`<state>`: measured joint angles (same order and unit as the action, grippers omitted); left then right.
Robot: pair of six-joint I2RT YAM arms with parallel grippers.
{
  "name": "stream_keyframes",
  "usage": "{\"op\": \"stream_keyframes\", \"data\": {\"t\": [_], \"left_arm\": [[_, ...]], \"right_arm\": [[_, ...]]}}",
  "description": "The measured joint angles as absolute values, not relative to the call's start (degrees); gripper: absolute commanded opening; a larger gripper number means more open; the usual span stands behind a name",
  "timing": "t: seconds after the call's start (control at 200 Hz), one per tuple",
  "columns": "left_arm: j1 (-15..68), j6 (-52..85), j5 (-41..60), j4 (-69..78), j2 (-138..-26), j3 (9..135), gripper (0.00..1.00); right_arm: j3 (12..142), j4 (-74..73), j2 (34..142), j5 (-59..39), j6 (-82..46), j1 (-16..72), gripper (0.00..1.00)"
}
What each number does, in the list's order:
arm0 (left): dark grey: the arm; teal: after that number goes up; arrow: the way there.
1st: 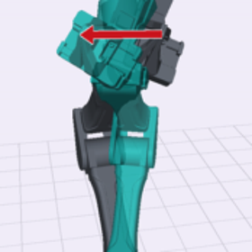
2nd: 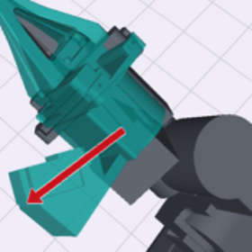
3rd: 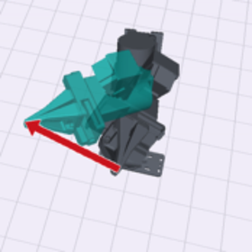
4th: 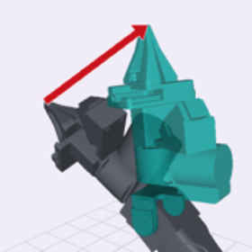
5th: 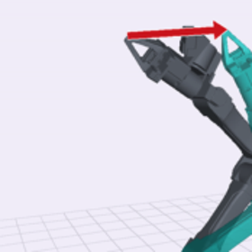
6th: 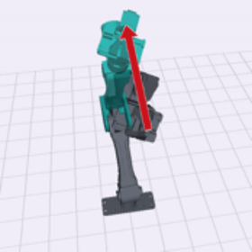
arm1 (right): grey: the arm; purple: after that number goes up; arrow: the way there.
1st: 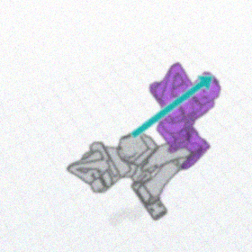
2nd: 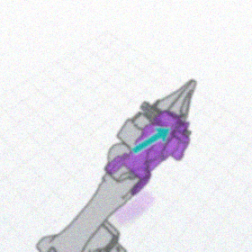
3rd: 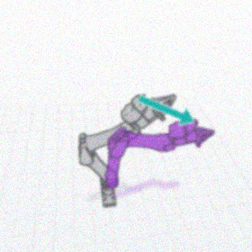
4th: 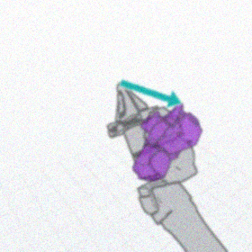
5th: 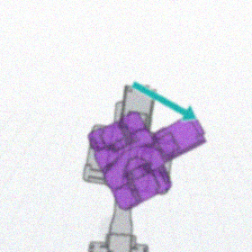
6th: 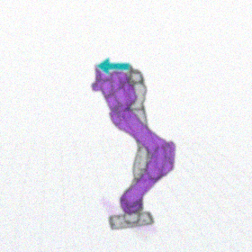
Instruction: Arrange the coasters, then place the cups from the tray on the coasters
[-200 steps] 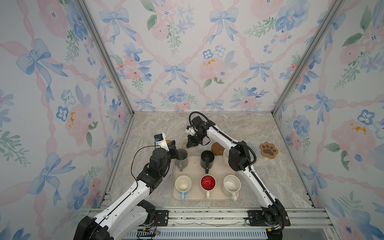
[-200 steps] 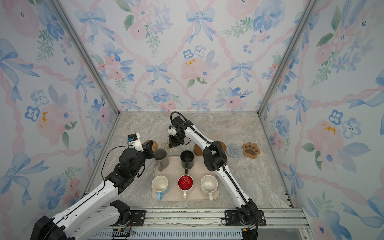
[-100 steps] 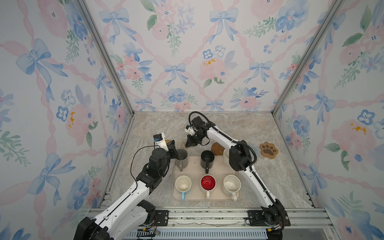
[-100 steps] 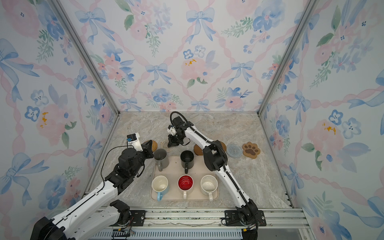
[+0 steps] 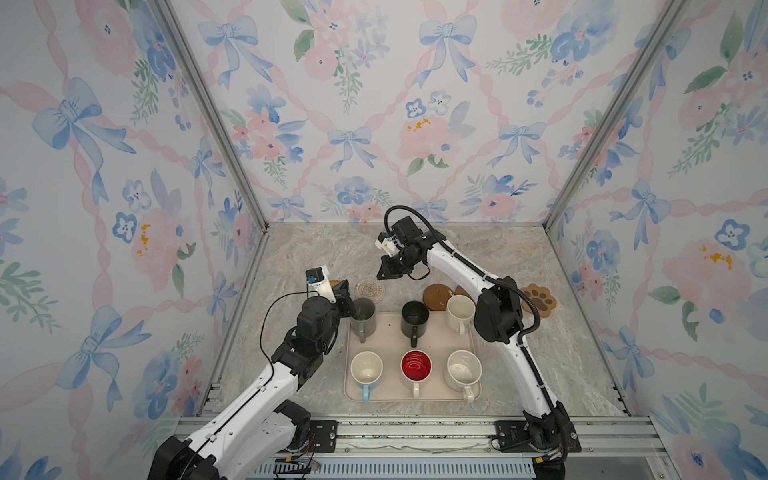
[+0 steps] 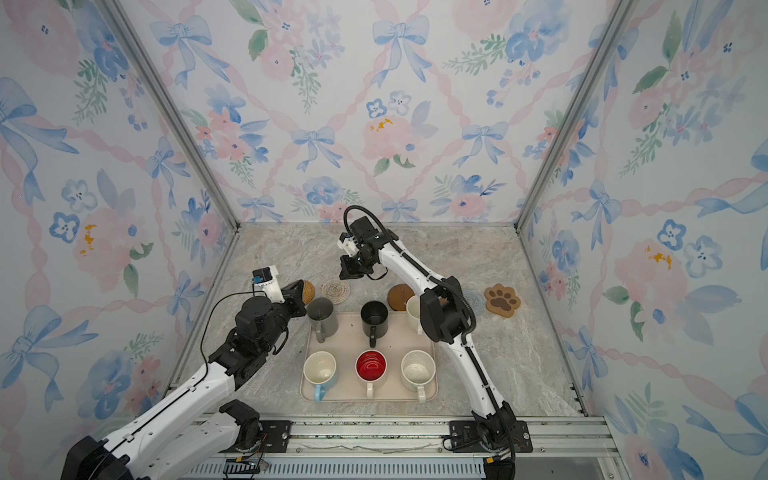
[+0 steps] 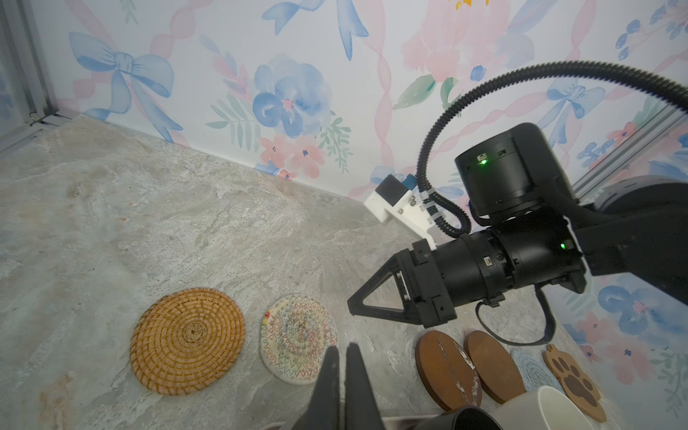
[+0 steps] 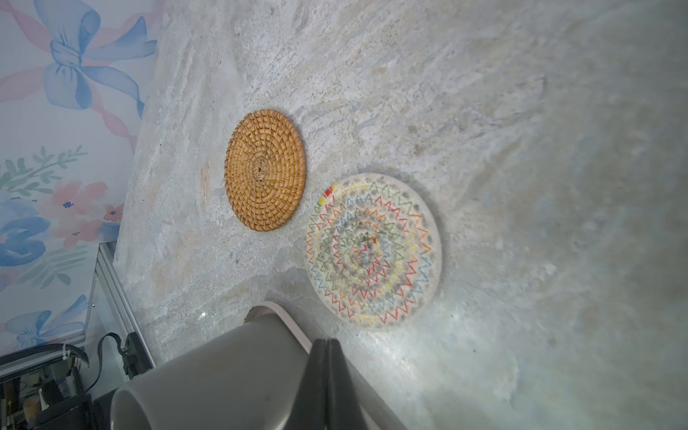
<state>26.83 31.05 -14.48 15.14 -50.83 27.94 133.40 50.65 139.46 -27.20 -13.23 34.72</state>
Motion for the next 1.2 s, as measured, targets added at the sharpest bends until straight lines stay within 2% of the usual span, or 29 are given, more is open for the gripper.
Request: {"op": "stream_keyframes", "data": {"t": [0.13, 0.48, 0.65, 1.2], "left_arm": [[26.79, 30.68, -13.61, 15.14, -52.58, 27.94, 0.0], [26.63, 30.65, -11.99, 15.14, -57.6, 29.26, 0.0], [26.63, 30.65, -11.25, 15.14, -59.02, 30.26, 0.0], [26.63, 30.65, -11.07, 15.16, -58.81, 30.35, 0.0]], "right_arm": [[127.31, 52.64, 133.6, -24.21, -10.79, 30.41, 0.0], [100.84, 49.8, 117.4, -20.34, -9.26, 14.72, 0.0], [96.05, 48.56, 117.49, -21.5, -8.47, 13.52, 0.0], [95.07, 46.37, 123.09, -23.33, -8.45, 12.69, 0.0]]}}
